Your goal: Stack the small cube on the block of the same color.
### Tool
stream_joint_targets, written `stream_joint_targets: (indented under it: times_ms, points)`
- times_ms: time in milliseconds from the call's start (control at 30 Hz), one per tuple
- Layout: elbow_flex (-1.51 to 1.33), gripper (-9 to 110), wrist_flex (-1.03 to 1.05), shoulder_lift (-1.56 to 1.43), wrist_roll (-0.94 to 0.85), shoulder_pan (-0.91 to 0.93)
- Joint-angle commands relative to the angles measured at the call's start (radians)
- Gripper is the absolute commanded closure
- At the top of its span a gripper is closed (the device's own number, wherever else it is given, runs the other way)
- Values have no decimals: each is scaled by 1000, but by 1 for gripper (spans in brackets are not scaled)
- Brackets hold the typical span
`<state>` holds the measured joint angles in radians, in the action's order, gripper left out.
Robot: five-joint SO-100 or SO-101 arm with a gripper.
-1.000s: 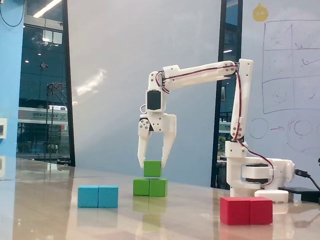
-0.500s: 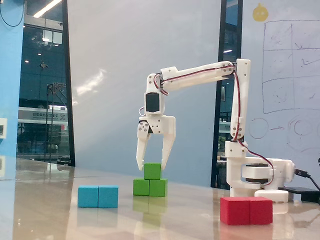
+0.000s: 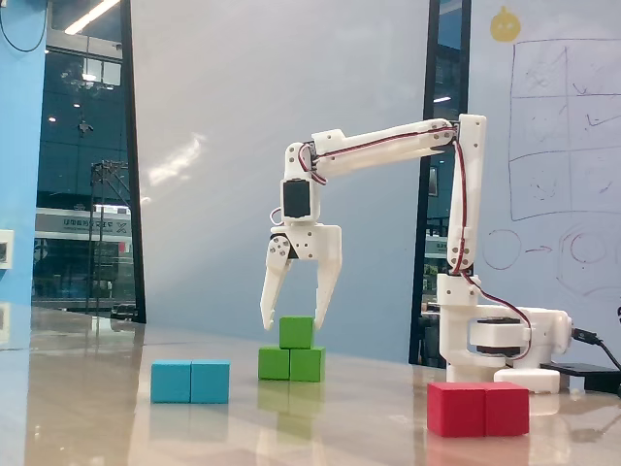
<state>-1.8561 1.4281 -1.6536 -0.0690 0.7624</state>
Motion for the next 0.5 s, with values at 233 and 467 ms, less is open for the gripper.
stream_joint_targets:
  times_ms: [233,467]
  points:
    - [91,78,21,-21,-8,-92]
    - [91,78,91,-21,5,-235]
